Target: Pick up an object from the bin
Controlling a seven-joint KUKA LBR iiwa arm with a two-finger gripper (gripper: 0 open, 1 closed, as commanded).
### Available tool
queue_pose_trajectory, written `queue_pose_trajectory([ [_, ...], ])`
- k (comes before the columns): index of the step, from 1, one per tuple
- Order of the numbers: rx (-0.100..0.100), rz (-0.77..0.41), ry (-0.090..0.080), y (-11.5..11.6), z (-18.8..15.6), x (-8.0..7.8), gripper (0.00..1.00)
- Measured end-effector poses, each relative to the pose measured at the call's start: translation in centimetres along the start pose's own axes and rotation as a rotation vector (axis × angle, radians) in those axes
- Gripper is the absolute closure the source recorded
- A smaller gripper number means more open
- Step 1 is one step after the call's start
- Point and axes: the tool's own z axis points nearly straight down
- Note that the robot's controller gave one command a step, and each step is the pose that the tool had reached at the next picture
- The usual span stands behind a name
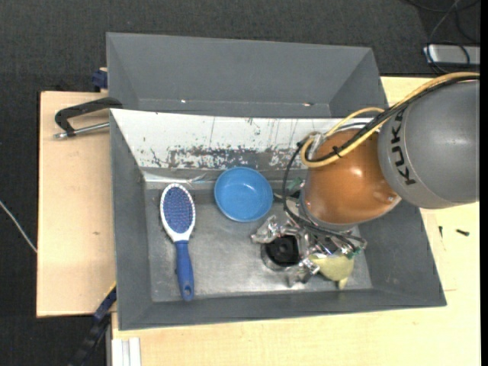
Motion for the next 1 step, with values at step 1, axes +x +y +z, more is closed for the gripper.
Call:
queue_pose_trajectory([
  [1, -0.005, -0.575, 0.005, -3.42, 0.04, -3.51, 0.00],
])
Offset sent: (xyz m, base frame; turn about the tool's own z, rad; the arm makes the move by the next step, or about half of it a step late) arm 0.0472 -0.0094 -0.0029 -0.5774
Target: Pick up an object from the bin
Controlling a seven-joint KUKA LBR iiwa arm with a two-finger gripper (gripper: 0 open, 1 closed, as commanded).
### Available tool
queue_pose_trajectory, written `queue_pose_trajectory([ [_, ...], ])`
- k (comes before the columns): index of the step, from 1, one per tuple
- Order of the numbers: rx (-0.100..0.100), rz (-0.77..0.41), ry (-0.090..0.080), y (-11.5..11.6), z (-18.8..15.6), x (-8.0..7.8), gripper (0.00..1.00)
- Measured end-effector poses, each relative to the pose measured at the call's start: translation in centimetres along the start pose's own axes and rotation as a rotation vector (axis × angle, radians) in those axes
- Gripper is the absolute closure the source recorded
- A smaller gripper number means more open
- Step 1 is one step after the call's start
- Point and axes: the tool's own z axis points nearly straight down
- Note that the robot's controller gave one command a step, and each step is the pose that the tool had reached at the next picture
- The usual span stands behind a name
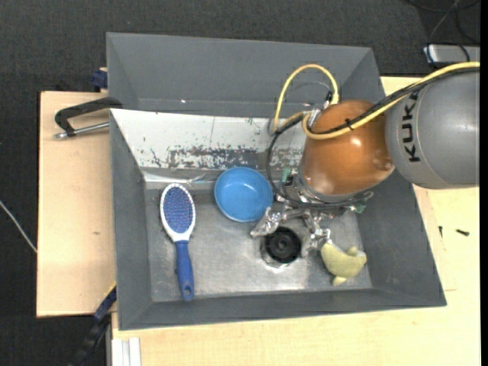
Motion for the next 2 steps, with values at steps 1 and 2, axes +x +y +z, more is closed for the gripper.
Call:
queue_pose_trajectory([
  [1, 0.003, -0.475, 0.004, 1.82, -0.06, -6.97, 0.00],
  [2, 0.004, -0.471, 0.008, 1.59, -0.24, -6.76, 1.00],
])
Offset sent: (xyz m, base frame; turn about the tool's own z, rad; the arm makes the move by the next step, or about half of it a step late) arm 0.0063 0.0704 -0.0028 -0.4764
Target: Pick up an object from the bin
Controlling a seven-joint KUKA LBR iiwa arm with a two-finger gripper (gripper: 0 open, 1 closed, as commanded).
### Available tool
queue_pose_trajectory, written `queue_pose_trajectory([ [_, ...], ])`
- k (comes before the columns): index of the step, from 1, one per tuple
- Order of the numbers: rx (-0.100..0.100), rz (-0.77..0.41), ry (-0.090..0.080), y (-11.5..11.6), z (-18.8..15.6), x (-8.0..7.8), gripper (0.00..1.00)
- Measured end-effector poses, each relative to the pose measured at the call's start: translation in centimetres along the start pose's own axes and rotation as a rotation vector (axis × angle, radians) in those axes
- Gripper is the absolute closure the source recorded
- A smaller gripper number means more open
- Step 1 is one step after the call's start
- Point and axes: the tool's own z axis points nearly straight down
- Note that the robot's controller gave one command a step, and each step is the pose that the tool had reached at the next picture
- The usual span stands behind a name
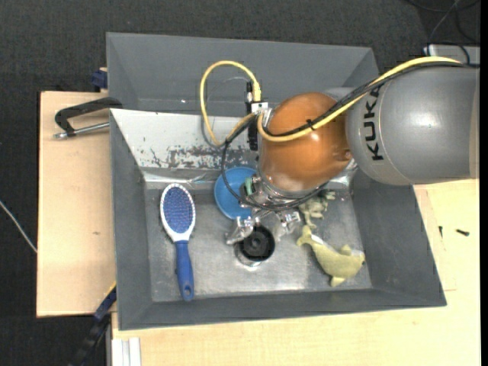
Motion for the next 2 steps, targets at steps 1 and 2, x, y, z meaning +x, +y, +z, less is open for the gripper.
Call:
queue_pose_trajectory([
  [1, 0.005, 0.004, -0.010, -0.2, -4.1, -0.1, 1.00],
  [2, 0.003, 0.008, -0.010, -0.4, -6.1, -0.3, 1.00],
])
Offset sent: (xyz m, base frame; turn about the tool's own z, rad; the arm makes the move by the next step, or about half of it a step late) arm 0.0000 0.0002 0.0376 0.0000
